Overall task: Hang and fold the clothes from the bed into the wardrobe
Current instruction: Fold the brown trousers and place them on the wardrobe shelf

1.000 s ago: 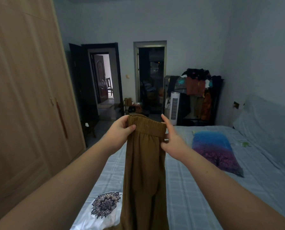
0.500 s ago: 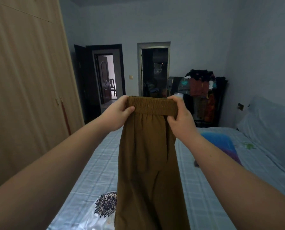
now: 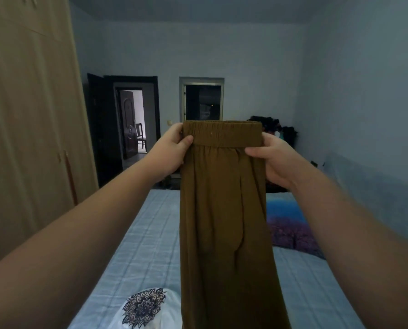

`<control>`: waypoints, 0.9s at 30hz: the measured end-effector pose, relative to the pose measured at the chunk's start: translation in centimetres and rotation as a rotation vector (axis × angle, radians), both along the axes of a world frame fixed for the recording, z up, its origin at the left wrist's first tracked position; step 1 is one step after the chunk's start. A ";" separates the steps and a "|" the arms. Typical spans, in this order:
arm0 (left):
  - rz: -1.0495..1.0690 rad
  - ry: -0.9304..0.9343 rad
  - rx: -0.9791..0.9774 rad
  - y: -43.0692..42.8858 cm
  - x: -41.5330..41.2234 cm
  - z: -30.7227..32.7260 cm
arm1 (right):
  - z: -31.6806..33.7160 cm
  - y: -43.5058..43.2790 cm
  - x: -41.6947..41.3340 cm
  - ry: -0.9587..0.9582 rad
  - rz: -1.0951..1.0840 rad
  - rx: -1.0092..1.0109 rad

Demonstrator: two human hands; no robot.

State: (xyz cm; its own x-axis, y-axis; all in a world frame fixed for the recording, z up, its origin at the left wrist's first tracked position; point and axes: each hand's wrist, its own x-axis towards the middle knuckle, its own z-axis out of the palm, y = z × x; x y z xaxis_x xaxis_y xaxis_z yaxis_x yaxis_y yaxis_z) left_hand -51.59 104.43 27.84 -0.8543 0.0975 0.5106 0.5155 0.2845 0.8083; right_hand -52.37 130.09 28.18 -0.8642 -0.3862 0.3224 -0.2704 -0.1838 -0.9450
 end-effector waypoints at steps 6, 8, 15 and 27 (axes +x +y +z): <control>-0.194 -0.071 0.044 -0.2 2.7 0.8 | 1.6 1.3 2.8 -0.012 -0.079 0.262; -0.269 -0.095 0.090 -0.3 3.8 1.3 | 2.1 1.6 4.2 0.040 -0.101 0.260; -0.383 -0.020 0.041 -0.3 8.0 3.8 | 4.5 2.3 9.6 0.185 -0.104 0.196; -0.347 0.081 0.005 -0.3 10.5 4.4 | 5.0 1.4 13.3 0.302 -0.232 0.147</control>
State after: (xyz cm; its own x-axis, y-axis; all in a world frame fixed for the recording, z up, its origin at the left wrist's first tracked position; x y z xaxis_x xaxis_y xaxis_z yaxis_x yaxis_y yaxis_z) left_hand -41.10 104.10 32.25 -0.7272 0.3723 0.5768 0.6436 0.0776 0.7614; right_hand -39.11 131.53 33.16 -0.8088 -0.2528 0.5310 -0.5583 0.0464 -0.8283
